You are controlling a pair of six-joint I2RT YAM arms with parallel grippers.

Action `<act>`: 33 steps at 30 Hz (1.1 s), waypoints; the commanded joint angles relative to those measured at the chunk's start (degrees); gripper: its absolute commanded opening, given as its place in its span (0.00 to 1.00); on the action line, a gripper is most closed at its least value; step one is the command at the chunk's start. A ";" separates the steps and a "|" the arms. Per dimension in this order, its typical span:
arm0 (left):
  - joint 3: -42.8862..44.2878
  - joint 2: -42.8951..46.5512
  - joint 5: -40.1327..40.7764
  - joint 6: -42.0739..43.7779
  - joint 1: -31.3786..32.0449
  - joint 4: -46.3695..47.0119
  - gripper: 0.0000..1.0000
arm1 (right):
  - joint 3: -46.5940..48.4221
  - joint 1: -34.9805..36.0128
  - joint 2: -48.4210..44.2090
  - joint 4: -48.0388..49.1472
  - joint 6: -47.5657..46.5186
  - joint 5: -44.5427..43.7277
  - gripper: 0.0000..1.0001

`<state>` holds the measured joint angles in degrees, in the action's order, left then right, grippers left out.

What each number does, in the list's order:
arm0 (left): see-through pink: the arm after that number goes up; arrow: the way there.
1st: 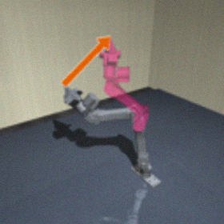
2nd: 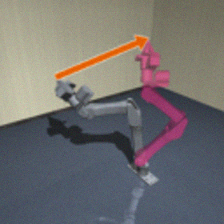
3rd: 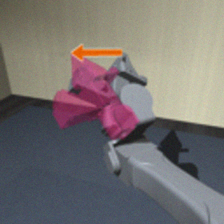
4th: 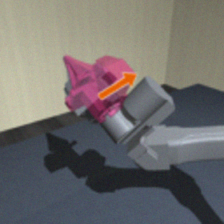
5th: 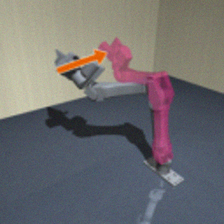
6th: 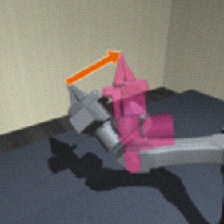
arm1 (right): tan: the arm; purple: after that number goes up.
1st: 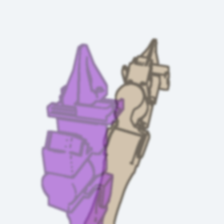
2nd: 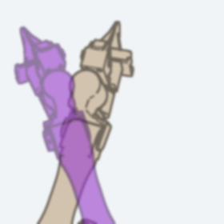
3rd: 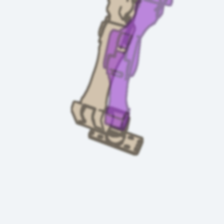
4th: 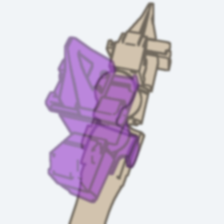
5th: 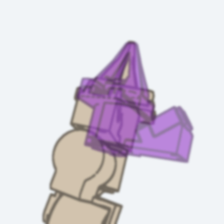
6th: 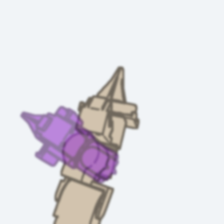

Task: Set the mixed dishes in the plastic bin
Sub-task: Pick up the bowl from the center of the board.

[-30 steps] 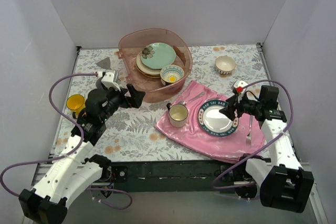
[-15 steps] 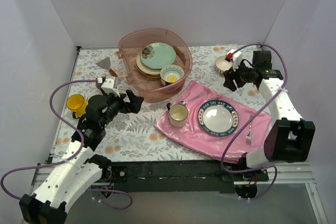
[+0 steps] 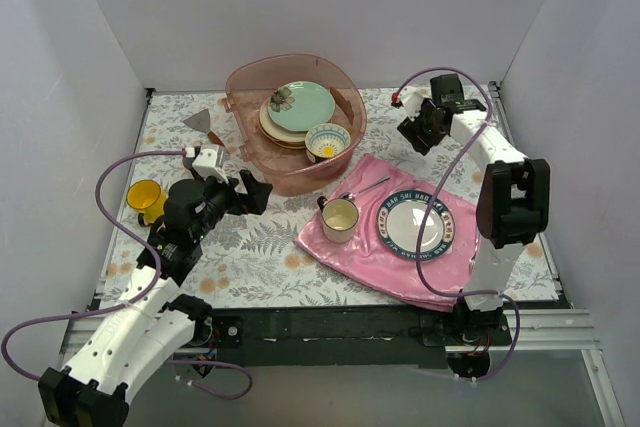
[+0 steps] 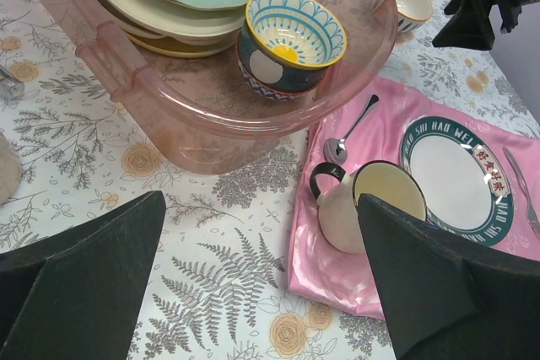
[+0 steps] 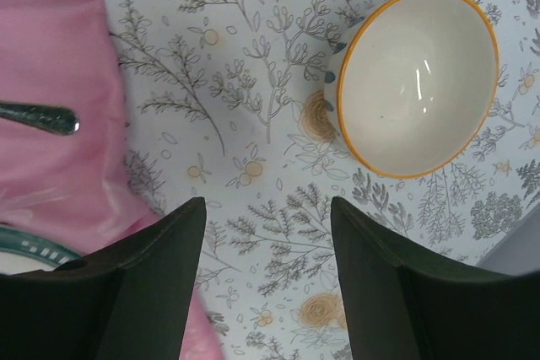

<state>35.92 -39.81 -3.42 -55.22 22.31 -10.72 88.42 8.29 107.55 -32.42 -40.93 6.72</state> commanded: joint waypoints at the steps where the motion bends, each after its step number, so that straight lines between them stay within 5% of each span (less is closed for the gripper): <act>1: 0.20 -0.44 0.87 1.08 -0.77 0.09 0.98 | 6.76 0.76 4.15 1.13 -1.87 -6.10 0.68; 20: 0.11 -1.23 0.35 1.08 -2.18 0.44 0.98 | 14.58 1.11 18.75 5.18 -6.53 -13.22 0.58; 26: 0.03 -1.32 0.26 1.17 -2.35 0.44 0.98 | 14.41 1.29 20.33 5.44 -8.02 -13.58 0.41; 33: -0.06 -1.32 -0.45 1.08 -2.53 0.70 0.98 | 12.13 1.46 19.28 6.06 -9.17 -13.49 0.03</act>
<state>35.92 -41.50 -3.44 -55.02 20.34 -10.70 100.64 9.43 127.87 -28.36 -48.36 -6.81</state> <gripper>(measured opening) 0.982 0.132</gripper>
